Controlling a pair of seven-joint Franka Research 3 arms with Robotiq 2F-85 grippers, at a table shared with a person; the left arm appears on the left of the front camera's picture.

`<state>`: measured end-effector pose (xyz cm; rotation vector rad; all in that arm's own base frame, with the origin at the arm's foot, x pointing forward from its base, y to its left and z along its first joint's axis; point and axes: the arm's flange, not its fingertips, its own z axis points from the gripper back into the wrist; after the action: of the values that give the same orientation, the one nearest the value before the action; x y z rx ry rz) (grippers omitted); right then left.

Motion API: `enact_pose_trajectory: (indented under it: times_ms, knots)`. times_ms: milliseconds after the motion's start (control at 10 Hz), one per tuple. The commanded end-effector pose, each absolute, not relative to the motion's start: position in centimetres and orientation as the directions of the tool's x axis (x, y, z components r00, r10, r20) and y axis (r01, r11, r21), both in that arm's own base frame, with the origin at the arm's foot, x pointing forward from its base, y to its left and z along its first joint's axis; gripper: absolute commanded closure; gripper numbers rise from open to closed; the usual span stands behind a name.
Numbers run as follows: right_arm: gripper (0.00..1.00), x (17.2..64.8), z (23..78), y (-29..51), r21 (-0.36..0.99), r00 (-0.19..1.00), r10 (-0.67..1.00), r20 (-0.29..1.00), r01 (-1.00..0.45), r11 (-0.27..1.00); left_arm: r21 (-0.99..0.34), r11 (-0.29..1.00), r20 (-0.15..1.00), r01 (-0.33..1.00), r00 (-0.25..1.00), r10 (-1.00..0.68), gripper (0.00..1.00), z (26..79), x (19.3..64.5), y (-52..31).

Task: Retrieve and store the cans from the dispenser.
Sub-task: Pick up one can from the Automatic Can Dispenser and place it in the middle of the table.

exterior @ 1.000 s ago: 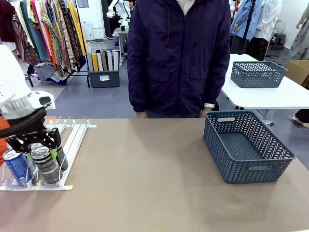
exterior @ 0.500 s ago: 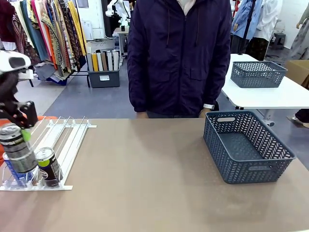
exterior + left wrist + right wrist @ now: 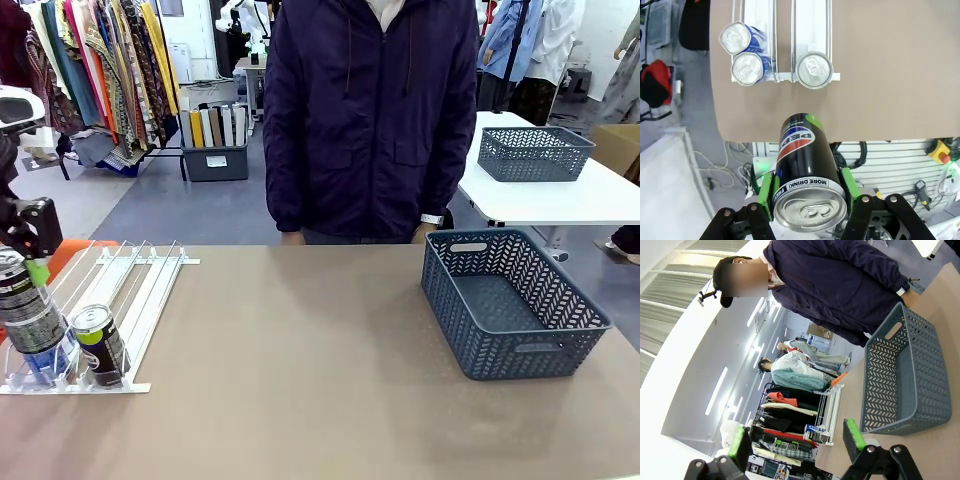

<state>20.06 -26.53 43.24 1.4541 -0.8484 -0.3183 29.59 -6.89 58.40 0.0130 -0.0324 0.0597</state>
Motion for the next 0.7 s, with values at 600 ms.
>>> enact_pose_trajectory:
  times_ms: [600]
  knots:
    - [0.00,20.1,43.8,-26.5,0.944,0.676,-0.670,0.308,-0.303,0.128,-0.129,0.960,0.201,0.248,0.955,-0.220,1.00,52.0,40.5,-32.7]
